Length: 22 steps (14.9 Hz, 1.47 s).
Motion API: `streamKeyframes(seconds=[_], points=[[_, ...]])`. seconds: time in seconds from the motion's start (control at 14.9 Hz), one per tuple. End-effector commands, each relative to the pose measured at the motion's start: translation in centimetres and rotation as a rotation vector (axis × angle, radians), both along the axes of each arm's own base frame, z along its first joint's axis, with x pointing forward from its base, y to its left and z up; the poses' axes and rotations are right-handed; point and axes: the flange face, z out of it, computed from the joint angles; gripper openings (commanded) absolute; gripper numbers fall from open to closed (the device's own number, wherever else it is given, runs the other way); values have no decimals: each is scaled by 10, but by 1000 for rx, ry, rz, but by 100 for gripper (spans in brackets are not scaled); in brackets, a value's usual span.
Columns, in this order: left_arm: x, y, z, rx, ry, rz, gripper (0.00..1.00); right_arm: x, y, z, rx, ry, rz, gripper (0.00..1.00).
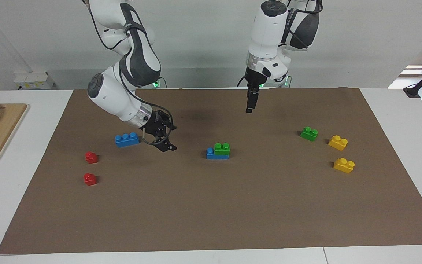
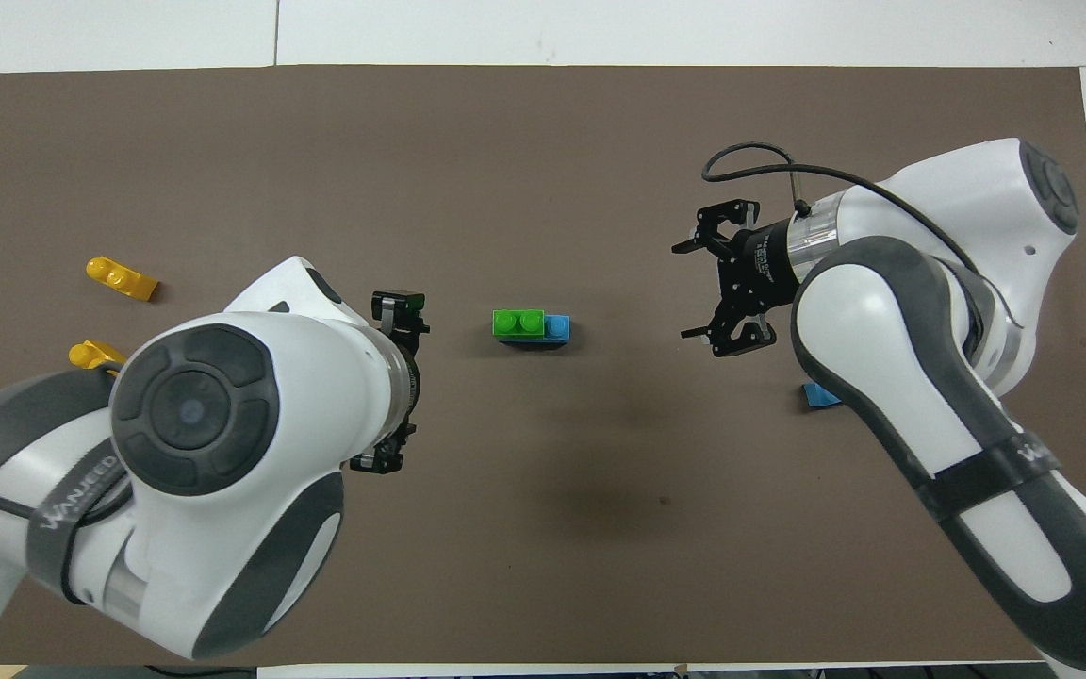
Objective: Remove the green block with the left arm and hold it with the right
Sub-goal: 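Grasp the green end with the left gripper while the right gripper grasps blue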
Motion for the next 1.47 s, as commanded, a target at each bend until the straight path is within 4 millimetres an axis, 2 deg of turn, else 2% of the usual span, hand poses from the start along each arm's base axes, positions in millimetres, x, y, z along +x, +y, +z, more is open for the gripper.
streamKeyframes(seconds=[0.0, 0.27, 0.33, 0.47, 0.67, 0.87, 1.0, 1.07, 1.14, 1.41], points=[[3, -28, -40, -21, 25, 111, 100, 1, 3, -14, 53, -60, -8, 100], [14, -55, -78, -54, 33, 212, 100, -5, 33, -35, 41, -86, -2, 100], [18, -58, -83, -63, 31, 248, 100, -5, 35, -43, 46, -77, -11, 100], [32, -67, -98, -68, 45, 268, 100, -8, 49, -56, 40, -76, 11, 100], [44, -72, -108, -65, -2, 298, 100, -12, 61, -73, 32, -50, 22, 100], [54, -76, -133, -52, 6, 293, 100, -12, 63, -97, 24, -2, 27, 99], [62, -78, -147, -39, 10, 291, 100, -12, 66, -105, 21, 9, 30, 97], [68, -81, -151, -38, 9, 289, 100, -15, 77, -109, 19, 14, 45, 95], [70, -81, -159, -28, 14, 287, 100, -15, 79, -113, 17, 16, 48, 95], [70, -82, -166, -31, 7, 293, 100, -14, 89, -112, 21, 13, 48, 96]])
